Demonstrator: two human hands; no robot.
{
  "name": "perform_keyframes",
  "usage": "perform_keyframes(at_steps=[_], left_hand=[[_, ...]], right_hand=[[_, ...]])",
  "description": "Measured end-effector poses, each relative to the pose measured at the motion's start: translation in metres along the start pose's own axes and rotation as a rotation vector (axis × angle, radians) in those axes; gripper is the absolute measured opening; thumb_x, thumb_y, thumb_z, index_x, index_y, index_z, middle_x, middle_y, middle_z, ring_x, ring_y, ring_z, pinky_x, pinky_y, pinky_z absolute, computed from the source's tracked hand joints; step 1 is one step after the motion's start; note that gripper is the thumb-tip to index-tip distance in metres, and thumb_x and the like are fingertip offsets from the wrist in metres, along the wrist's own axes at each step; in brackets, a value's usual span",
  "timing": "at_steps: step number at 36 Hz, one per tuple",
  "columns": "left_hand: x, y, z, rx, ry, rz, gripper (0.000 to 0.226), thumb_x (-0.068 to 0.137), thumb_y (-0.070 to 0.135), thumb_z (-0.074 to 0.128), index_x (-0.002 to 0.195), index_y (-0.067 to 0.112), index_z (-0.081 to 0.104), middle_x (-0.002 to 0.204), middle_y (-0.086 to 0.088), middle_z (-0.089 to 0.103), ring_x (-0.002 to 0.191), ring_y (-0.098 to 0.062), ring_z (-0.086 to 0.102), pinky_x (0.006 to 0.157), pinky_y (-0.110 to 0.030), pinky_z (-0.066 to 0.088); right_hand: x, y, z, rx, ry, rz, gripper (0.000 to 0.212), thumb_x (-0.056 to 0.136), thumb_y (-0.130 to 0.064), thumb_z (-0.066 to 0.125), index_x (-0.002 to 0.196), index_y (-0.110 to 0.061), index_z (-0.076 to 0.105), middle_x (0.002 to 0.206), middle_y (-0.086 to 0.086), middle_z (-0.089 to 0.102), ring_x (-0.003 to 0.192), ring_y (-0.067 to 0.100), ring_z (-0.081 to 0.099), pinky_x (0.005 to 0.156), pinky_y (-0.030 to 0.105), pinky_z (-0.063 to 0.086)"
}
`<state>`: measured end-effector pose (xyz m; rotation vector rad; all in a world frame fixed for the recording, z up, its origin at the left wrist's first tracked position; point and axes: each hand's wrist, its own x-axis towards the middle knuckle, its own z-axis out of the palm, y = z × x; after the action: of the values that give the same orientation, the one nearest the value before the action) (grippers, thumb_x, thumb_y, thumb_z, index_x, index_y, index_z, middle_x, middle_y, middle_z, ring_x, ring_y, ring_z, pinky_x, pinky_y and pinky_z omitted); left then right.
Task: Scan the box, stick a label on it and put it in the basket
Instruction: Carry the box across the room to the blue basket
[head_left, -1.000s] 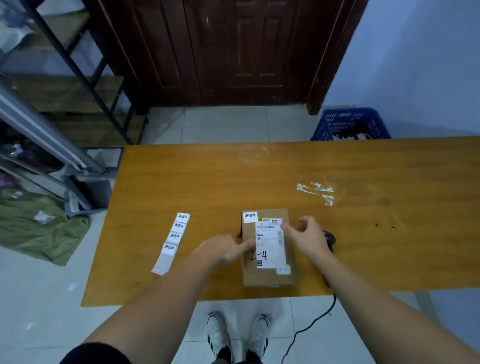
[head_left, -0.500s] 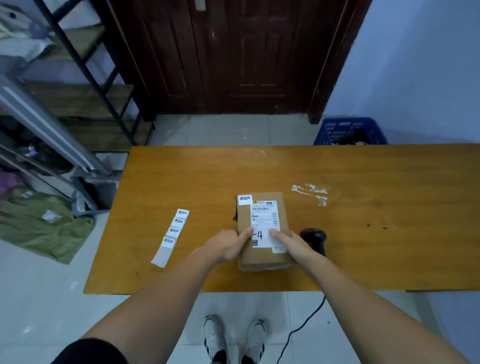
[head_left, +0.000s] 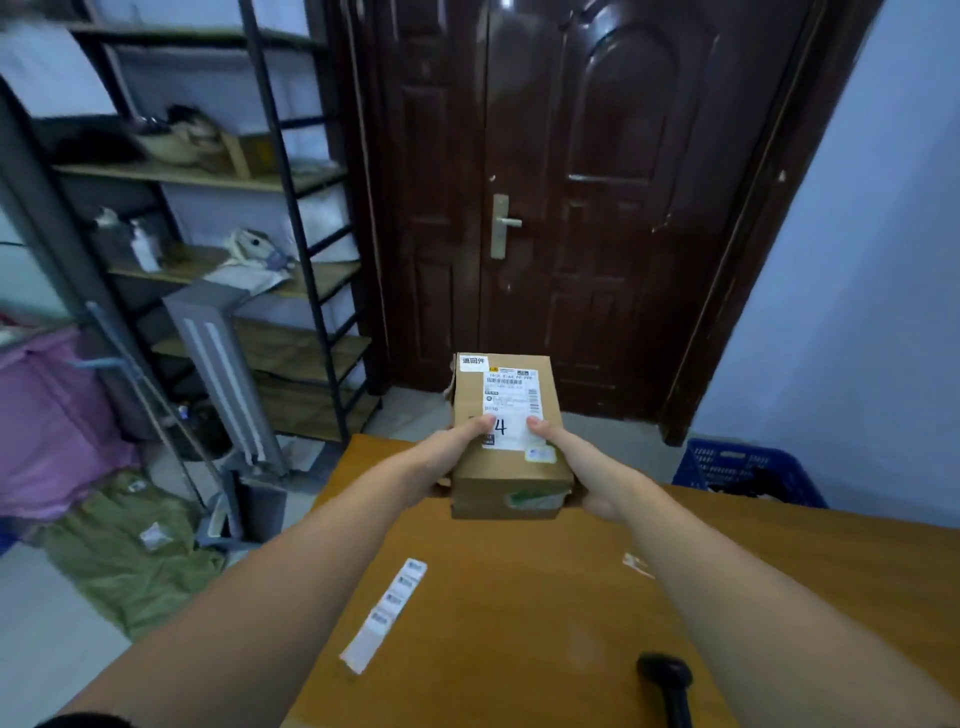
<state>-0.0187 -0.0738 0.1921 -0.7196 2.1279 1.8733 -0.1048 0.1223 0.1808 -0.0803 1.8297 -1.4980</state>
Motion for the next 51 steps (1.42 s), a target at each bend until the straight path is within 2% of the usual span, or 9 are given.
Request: perform_keyframes(at_steps=[3, 8, 11, 19, 22, 35, 40, 45, 51], left_hand=[[-0.020, 0.019, -0.039, -0.136, 0.114, 0.052, 0.052, 0.086, 0.065, 0.066, 0.122, 0.028, 0.069, 0.109, 0.002, 0.080, 0.104, -0.020, 0.073, 0.100, -0.046, 0.055], [-0.066, 0.043, -0.111, -0.220, 0.252, 0.084, 0.051, 0.081, 0.068, 0.067, 0.114, 0.028, 0.073, 0.092, 0.002, 0.083, 0.087, -0.022, 0.078, 0.077, -0.037, 0.061], [-0.101, 0.046, -0.161, -0.246, 0.352, 0.083, 0.054, 0.073, 0.070, 0.071, 0.107, 0.029, 0.073, 0.079, 0.002, 0.082, 0.076, -0.021, 0.078, 0.062, -0.029, 0.055], [-0.189, 0.007, -0.283, -0.369, 0.558, 0.109, 0.061, 0.070, 0.065, 0.079, 0.113, 0.021, 0.075, 0.100, -0.009, 0.082, 0.094, -0.029, 0.077, 0.089, -0.040, 0.061], [-0.222, -0.009, -0.319, -0.382, 0.626, 0.107, 0.059, 0.073, 0.064, 0.078, 0.112, 0.021, 0.075, 0.094, -0.008, 0.083, 0.084, -0.027, 0.078, 0.075, -0.036, 0.061], [-0.336, -0.073, -0.435, -0.492, 1.045, 0.092, 0.062, 0.075, 0.069, 0.074, 0.117, 0.024, 0.068, 0.096, -0.009, 0.082, 0.093, -0.030, 0.077, 0.089, -0.043, 0.060], [-0.374, -0.089, -0.454, -0.530, 1.154, 0.085, 0.046, 0.082, 0.066, 0.070, 0.104, 0.027, 0.066, 0.066, 0.002, 0.079, 0.052, -0.015, 0.075, 0.040, -0.024, 0.055], [-0.410, -0.112, -0.471, -0.533, 1.298, 0.020, 0.057, 0.073, 0.073, 0.070, 0.107, 0.027, 0.069, 0.094, -0.004, 0.079, 0.083, -0.023, 0.074, 0.074, -0.036, 0.060], [-0.454, -0.144, -0.499, -0.601, 1.381, -0.010, 0.061, 0.071, 0.074, 0.069, 0.108, 0.025, 0.068, 0.101, -0.007, 0.077, 0.091, -0.025, 0.074, 0.068, -0.034, 0.055]], right_hand=[[-0.003, -0.049, 0.032, -0.042, -0.065, -0.051, 0.063, 0.076, -0.072, 0.070, 0.121, -0.028, 0.074, 0.112, 0.003, 0.082, 0.100, 0.024, 0.079, 0.091, 0.039, 0.059], [-0.008, -0.109, 0.104, -0.064, -0.153, -0.081, 0.066, 0.074, -0.075, 0.069, 0.117, -0.026, 0.077, 0.114, 0.006, 0.081, 0.103, 0.028, 0.078, 0.103, 0.044, 0.054], [-0.009, -0.134, 0.156, -0.086, -0.210, -0.090, 0.066, 0.073, -0.075, 0.069, 0.117, -0.025, 0.075, 0.110, 0.008, 0.082, 0.094, 0.027, 0.080, 0.088, 0.044, 0.059], [-0.018, -0.166, 0.308, -0.206, -0.422, -0.159, 0.071, 0.071, -0.078, 0.068, 0.117, -0.026, 0.077, 0.113, 0.010, 0.081, 0.107, 0.033, 0.076, 0.105, 0.050, 0.052], [-0.021, -0.170, 0.363, -0.237, -0.471, -0.167, 0.073, 0.068, -0.079, 0.068, 0.119, -0.026, 0.076, 0.112, 0.010, 0.081, 0.110, 0.033, 0.074, 0.102, 0.050, 0.054], [-0.031, -0.200, 0.568, -0.407, -0.837, -0.206, 0.060, 0.078, -0.072, 0.069, 0.114, -0.025, 0.075, 0.102, 0.013, 0.083, 0.104, 0.034, 0.074, 0.090, 0.050, 0.057], [-0.039, -0.207, 0.624, -0.463, -0.984, -0.190, 0.065, 0.076, -0.070, 0.071, 0.121, -0.023, 0.071, 0.103, 0.015, 0.082, 0.104, 0.034, 0.074, 0.080, 0.047, 0.058], [-0.053, -0.202, 0.684, -0.511, -1.126, -0.175, 0.070, 0.076, -0.070, 0.071, 0.124, -0.019, 0.071, 0.117, 0.018, 0.078, 0.110, 0.036, 0.073, 0.099, 0.053, 0.054], [-0.074, -0.186, 0.755, -0.566, -1.211, -0.167, 0.071, 0.077, -0.072, 0.070, 0.124, -0.019, 0.070, 0.112, 0.018, 0.080, 0.112, 0.037, 0.071, 0.095, 0.051, 0.056]])
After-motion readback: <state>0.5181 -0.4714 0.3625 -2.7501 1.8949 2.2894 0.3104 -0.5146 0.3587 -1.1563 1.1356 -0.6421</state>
